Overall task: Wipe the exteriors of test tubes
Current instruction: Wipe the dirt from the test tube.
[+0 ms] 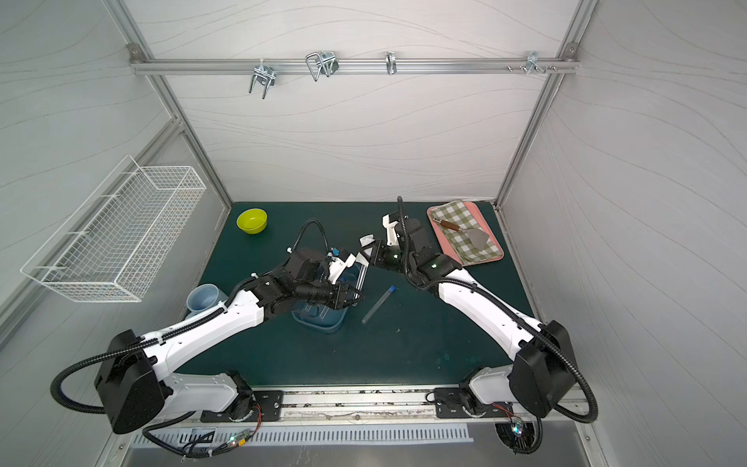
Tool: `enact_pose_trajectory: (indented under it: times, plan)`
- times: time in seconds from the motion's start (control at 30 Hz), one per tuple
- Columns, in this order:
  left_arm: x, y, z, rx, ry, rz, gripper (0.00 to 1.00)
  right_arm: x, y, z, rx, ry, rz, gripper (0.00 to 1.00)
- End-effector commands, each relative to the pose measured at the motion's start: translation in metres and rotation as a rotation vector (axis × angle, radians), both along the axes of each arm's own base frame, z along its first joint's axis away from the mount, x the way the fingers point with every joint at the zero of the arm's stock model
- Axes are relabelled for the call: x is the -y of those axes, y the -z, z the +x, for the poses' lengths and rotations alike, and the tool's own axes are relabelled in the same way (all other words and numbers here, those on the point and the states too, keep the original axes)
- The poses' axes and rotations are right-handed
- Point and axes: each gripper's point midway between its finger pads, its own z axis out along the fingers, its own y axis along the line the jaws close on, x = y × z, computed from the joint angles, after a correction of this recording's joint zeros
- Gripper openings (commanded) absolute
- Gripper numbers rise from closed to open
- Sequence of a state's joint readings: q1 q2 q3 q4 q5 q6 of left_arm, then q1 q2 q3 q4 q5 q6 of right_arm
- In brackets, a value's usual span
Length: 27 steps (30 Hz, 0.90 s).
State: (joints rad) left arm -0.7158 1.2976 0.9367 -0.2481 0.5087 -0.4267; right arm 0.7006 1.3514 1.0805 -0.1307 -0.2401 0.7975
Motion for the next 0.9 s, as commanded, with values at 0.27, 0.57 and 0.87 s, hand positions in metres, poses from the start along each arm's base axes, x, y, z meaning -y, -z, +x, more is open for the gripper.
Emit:
enact_pose_trajectory:
  times: [0.27,0.57,0.87]
  plan:
    - [0.007,-0.035,0.01,0.079,-0.001,-0.074,0.08,0.003,0.02,-0.017,-0.043,0.017,-0.008,0.27]
    - [0.007,-0.037,0.011,0.078,-0.005,-0.082,0.08,0.002,-0.003,0.012,0.001,0.0,0.0,0.26]
    - [0.006,-0.036,0.011,0.075,-0.008,-0.081,0.08,-0.005,0.025,-0.037,-0.054,-0.019,-0.022,0.26]
